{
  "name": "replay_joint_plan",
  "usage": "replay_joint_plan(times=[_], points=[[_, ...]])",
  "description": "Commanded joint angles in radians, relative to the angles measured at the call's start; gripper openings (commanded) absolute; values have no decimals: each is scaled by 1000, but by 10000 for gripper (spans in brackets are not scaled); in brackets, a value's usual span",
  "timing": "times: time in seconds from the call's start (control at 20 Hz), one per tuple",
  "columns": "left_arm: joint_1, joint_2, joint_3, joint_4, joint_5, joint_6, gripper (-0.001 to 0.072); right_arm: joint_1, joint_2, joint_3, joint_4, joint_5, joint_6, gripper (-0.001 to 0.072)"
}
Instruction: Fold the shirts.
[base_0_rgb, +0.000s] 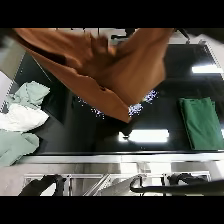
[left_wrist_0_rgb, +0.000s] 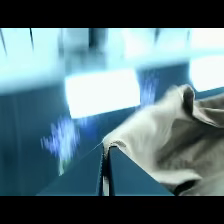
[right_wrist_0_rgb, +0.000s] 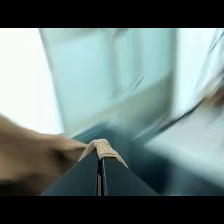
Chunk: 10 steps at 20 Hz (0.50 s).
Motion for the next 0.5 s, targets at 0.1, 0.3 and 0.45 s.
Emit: replay_joint_plan(times=[0.1, 0.3, 0.45], points=[[-12, 219, -6, 93, 109, 35, 11, -17, 108, 154, -302, -78, 39, 15], [-11, 211, -227, 267, 133, 34, 11, -17, 19, 146, -557, -31, 240, 14], [13, 47, -326, 266, 214, 41, 11, -17, -137, 103, -621, 45, 314, 14]])
